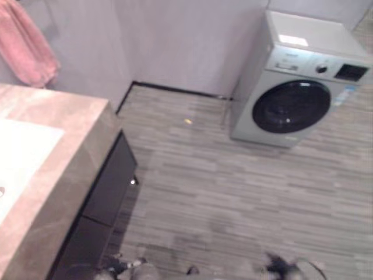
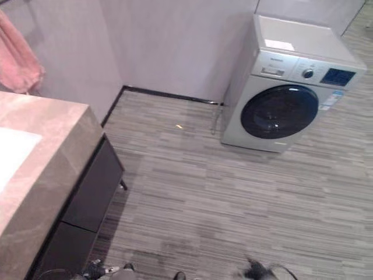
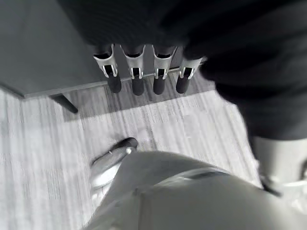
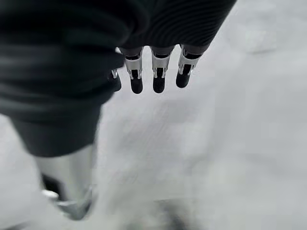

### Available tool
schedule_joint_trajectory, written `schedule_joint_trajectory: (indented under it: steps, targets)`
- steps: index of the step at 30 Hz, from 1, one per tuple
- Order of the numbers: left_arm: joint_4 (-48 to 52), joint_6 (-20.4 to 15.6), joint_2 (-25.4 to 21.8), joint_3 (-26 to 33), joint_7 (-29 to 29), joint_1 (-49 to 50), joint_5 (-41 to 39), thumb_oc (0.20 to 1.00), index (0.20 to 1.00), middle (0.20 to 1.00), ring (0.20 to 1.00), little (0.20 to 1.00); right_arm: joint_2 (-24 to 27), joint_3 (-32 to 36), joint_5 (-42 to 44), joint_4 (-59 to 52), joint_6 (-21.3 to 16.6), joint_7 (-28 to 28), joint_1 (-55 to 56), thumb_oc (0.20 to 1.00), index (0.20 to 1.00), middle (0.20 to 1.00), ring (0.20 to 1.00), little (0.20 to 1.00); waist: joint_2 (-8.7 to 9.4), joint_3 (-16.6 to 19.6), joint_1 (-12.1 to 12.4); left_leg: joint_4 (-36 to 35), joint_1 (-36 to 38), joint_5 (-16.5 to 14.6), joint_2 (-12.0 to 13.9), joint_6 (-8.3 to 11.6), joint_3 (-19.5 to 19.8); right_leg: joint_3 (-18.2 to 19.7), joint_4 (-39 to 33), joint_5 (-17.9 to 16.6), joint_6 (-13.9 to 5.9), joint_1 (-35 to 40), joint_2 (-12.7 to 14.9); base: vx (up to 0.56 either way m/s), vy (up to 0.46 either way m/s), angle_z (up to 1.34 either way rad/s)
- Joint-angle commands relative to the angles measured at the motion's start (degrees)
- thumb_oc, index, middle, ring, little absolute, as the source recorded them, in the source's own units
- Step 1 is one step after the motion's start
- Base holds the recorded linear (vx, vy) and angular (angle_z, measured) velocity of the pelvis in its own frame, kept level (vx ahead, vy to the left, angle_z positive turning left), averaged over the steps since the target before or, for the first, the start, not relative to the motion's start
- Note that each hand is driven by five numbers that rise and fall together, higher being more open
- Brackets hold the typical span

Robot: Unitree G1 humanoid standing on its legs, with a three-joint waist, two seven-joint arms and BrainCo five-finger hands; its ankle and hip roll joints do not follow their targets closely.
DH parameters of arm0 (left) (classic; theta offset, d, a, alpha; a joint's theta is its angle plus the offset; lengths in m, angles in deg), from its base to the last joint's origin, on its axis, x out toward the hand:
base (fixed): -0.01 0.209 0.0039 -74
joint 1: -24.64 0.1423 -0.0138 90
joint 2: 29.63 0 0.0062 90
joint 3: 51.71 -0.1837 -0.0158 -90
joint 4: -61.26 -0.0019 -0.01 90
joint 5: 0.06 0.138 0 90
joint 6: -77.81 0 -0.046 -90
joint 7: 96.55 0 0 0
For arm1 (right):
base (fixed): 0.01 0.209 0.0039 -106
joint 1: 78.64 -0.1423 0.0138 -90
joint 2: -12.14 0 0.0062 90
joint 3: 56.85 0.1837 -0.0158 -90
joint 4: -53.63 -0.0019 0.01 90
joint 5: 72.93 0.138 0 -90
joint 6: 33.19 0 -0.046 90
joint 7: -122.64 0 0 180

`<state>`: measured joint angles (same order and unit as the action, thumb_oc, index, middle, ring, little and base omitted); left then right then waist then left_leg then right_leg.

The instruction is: Put brush and paste in cup on sink, flatten towel.

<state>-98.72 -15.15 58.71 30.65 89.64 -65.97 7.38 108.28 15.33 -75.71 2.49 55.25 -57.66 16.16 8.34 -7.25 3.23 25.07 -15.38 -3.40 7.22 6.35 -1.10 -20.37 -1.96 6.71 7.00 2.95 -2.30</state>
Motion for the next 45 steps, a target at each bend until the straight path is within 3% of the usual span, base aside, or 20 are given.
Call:
schedule_joint_trajectory:
  steps: [1, 5, 8, 11, 13, 14, 16, 17, 19, 20, 21, 23, 24, 26, 27, 28, 32, 36, 40, 45]
  targets:
    - [-2.33, 0.69, 0.23, -1.48, 1.36, -1.86, -1.86, 1.000, 1.000, 1.000, 1.000, 1.000, 1.85, 2.99, -1.89, 4.22, 0.28, 0.09, 0.70, 1.000, 1.000, 1.000, 1.000, 1.000, -1.16, -2.07, 0.44, -13.33, 3.79, -1.03, -6.47, -5.80, -4.15, 0.74, -1.46, -1.11, -8.98, -0.56, 2.39, 0.14, -0.057, -0.08]
    - [-3.33, 1.19, 0.16, -0.83, 1.10, -0.97, -1.04, 1.000, 1.000, 1.000, 1.000, 1.000, 0.84, 2.73, -3.19, -2.13, 0.30, -0.04, 0.97, 1.000, 1.000, 1.000, 1.000, 1.000, 0.12, -1.36, 2.02, -20.60, -0.02, 4.35, -9.20, -4.97, -5.38, 0.31, -2.25, -0.96, -9.68, 0.37, 1.37, 0.14, -0.005, 0.24]
    - [-4.26, 1.23, 0.22, -0.84, 1.04, -0.73, -0.04, 1.000, 1.000, 1.000, 1.000, 1.000, -0.75, 1.01, -3.79, -3.97, 0.12, -0.22, -1.00, 1.000, 1.000, 1.000, 1.000, 1.000, 0.21, -0.96, 2.74, -24.09, -0.83, 6.30, -9.99, -4.54, -5.10, 1.45, -2.60, -0.44, -9.92, 1.94, 0.71, 0.24, 0.102, -0.26]
    - [-4.85, 1.21, -0.29, 0.55, 1.83, -0.14, -0.99, 1.000, 1.000, 1.000, 1.000, 1.000, -2.49, -1.14, -4.41, -4.11, 0.03, -0.43, -3.38, 1.000, 1.000, 1.000, 1.000, 1.000, 0.74, 0.27, 3.43, -23.52, 0.10, 5.74, -10.83, -6.14, -3.01, 2.49, -1.78, 0.52, -10.32, 2.36, 1.02, 0.34, 0.180, -0.79]
    - [-4.83, 1.19, -1.02, 0.92, 2.08, 0.89, -2.39, 1.000, 1.000, 1.000, 1.000, 1.000, -6.07, -1.95, -3.63, -5.90, 0.24, -0.13, -4.58, 1.000, 1.000, 1.000, 1.000, 1.000, 2.11, 1.13, 3.81, -18.53, 1.10, 1.86, -11.47, -8.69, -2.85, 3.17, 7.59, 2.27, -11.25, 1.68, 3.50, 0.55, 0.325, -0.74]
    - [-4.65, 1.28, -1.24, 1.15, 2.38, 1.17, -2.55, 1.000, 1.000, 1.000, 1.000, 1.000, -7.00, -2.56, -3.53, -6.33, 0.24, -0.29, -4.95, 1.000, 1.000, 1.000, 1.000, 1.000, 2.40, 1.46, 3.95, -18.37, 2.19, 0.59, -12.04, -9.66, -3.10, 3.12, 10.91, 0.55, -12.71, 1.16, 4.41, 0.47, 0.353, -0.05]
    - [-4.15, 1.49, -1.84, 0.83, 2.82, 1.26, -2.63, 1.000, 1.000, 1.000, 1.000, 1.000, -8.47, -3.80, -3.75, -7.11, 0.39, -0.44, -5.64, 1.000, 1.000, 1.000, 1.000, 1.000, 2.11, 1.22, 3.76, -19.35, 5.17, -0.68, -13.20, -11.59, -3.18, 3.59, 22.84, -7.09, -15.71, -3.12, 7.19, 0.34, 0.390, -0.18]
    - [-3.35, 1.72, -1.94, 0.28, 3.38, 1.31, -3.13, 1.000, 1.000, 1.000, 1.000, 1.000, -9.43, -4.94, -3.56, -7.37, 0.56, -0.62, -5.73, 1.000, 1.000, 1.000, 1.000, 1.000, 0.84, 0.15, 3.30, -20.47, 8.20, -1.30, -13.73, -13.22, -2.40, 3.85, 34.37, -13.08, -17.43, -7.85, 9.66, 0.23, 0.328, -0.09]
    - [-3.05, 1.59, -2.02, -0.48, 3.81, 1.07, -3.31, 1.000, 1.000, 1.000, 1.000, 1.000, -9.78, -5.74, -3.60, -7.50, 0.49, -0.41, -6.20, 1.000, 1.000, 1.000, 1.000, 1.000, 0.15, -0.52, 2.59, -21.09, 9.41, -1.32, -13.71, -13.69, -2.29, 3.16, 39.66, -13.90, -17.69, -10.44, 10.94, 0.20, 0.274, 0.26]
    - [-2.22, 1.66, -2.15, -1.74, 4.45, -0.01, -3.17, 1.000, 1.000, 1.000, 1.000, 1.000, -10.45, -7.50, -3.62, -7.81, 0.20, 0.10, -7.37, 1.000, 1.000, 1.000, 1.000, 1.000, -1.16, -1.66, 1.56, -22.55, 11.40, -1.19, -12.97, -13.98, -1.20, 4.13, 39.90, -10.46, -16.50, -14.86, 9.95, 0.20, 0.235, 0.54]
    - [-2.23, 1.67, -2.15, -1.73, 4.45, -0.04, -3.17, 1.000, 1.000, 1.000, 1.000, 1.000, -10.46, -7.50, -3.62, -7.79, 0.19, 0.11, -7.41, 1.000, 1.000, 1.000, 1.000, 1.000, -1.13, -1.62, 1.54, -22.63, 11.35, -1.11, -12.98, -13.96, -1.19, 4.11, 39.94, -10.45, -16.44, -14.96, 9.97, 0.20, 0.157, 0.54]
    - [-2.27, 1.70, -2.55, -2.40, 5.14, -0.92, -2.92, 1.000, 1.000, 1.000, 1.000, 1.000, -11.82, -9.58, -3.74, -7.80, 0.36, -0.15, -8.20, 1.000, 1.000, 1.000, 1.000, 1.000, -1.92, -1.58, 1.61, -24.17, 13.23, -0.86, -12.25, -13.39, -0.73, 1.16, 31.93, -7.55, -15.32, -15.61, 10.22, 0.24, 0.047, 0.42]
    - [-2.43, 1.63, -2.46, -3.11, 5.40, -1.75, -2.79, 1.000, 1.000, 1.000, 1.000, 1.000, -12.55, -10.91, -4.12, -7.09, 0.11, 0.11, -9.34, 1.000, 1.000, 1.000, 1.000, 1.000, -2.46, -1.27, 2.10, -24.72, 13.70, -0.91, -11.34, -12.48, -0.52, -0.24, 19.92, -5.73, -14.42, -14.92, 10.30, 0.29, 0.009, 0.38]
    - [-2.66, 1.55, -2.19, -3.03, 5.50, -1.71, -2.64, 1.000, 1.000, 1.000, 1.000, 1.000, -13.20, -11.83, -3.93, -6.52, 0.31, 0.08, -9.61, 1.000, 1.000, 1.000, 1.000, 1.000, -2.82, -1.44, 1.78, -24.51, 13.98, -1.15, -11.00, -12.15, 0.20, -0.15, 18.77, -6.22, -14.24, -13.52, 9.94, 0.18, -0.032, 0.29]
    - [-3.17, 1.66, -2.08, -4.01, 5.64, -2.32, -2.39, 1.000, 1.000, 1.000, 1.000, 1.000, -13.27, -12.54, -4.24, -6.14, 0.18, 0.67, -10.21, 1.000, 1.000, 1.000, 1.000, 1.000, -2.63, -1.35, 1.78, -23.88, 13.72, -1.61, -10.48, -11.37, 0.58, 3.45, 9.32, -6.47, -13.93, -13.49, 8.47, 0.34, -0.061, 0.50]
    - [-3.30, 1.41, -1.53, -4.25, 5.96, -2.96, -2.45, 1.000, 1.000, 1.000, 1.000, 1.000, -13.77, -14.25, -3.80, -5.11, 0.39, 0.80, -10.88, 1.000, 1.000, 1.000, 1.000, 1.000, -3.15, -1.19, 1.36, -22.48, 14.12, -2.69, -9.89, -10.45, 1.94, 9.87, 5.06, -9.41, -14.65, -14.63, 8.20, 0.45, -0.117, 0.50]
    - [-4.34, 1.83, -0.97, -5.12, 6.01, -2.98, -2.65, 1.000, 1.000, 1.000, 1.000, 1.000, -15.07, -16.82, -2.97, -4.01, 1.30, 0.67, -12.08, 1.000, 1.000, 1.000, 1.000, 1.000, -1.25, 0.84, 0.43, -21.54, 16.63, -3.26, -7.25, -8.61, 4.02, 10.65, 5.93, -7.85, -13.79, -12.29, 5.27, 0.49, -0.248, 0.48]
    - [-3.77, 2.24, -0.32, -6.33, 6.62, -2.57, -3.13, 1.000, 1.000, 1.000, 1.000, 1.000, -16.20, -19.21, 0.97, -5.57, 1.11, 1.49, -13.39, 1.000, 1.000, 1.000, 1.000, 1.000, -1.25, 2.59, 0.37, -18.57, 16.87, -1.87, -3.70, -6.32, 7.21, 5.60, 6.07, -3.15, -11.19, -9.59, 2.73, 0.44, -0.312, 0.72]
    - [-3.62, 2.29, 0.28, -7.62, 7.20, -2.45, -2.91, 1.000, 1.000, 1.000, 1.000, 1.000, -17.01, -20.10, 3.57, -4.94, 0.65, 3.53, -15.19, 1.000, 1.000, 1.000, 1.000, 1.000, -1.67, 3.00, 0.86, -16.01, 15.98, 0.74, -2.64, -5.38, 7.25, 4.00, 4.59, -2.36, -10.17, -8.01, 1.73, 0.28, -0.210, 0.40]
    - [-2.35, 2.69, 1.69, -9.79, 8.24, -3.26, -3.12, 1.000, 1.000, 1.000, 1.000, 1.000, -19.83, -23.31, 5.05, 0.17, 0.50, 6.39, -20.48, 1.000, 1.000, 1.000, 1.000, 1.000, -2.67, 1.57, 3.57, -5.43, 11.25, 4.09, -2.59, -4.72, 5.37, 1.92, 0.90, -1.44, -8.24, -3.84, 0.72, 0.20, -0.155, 0.24]
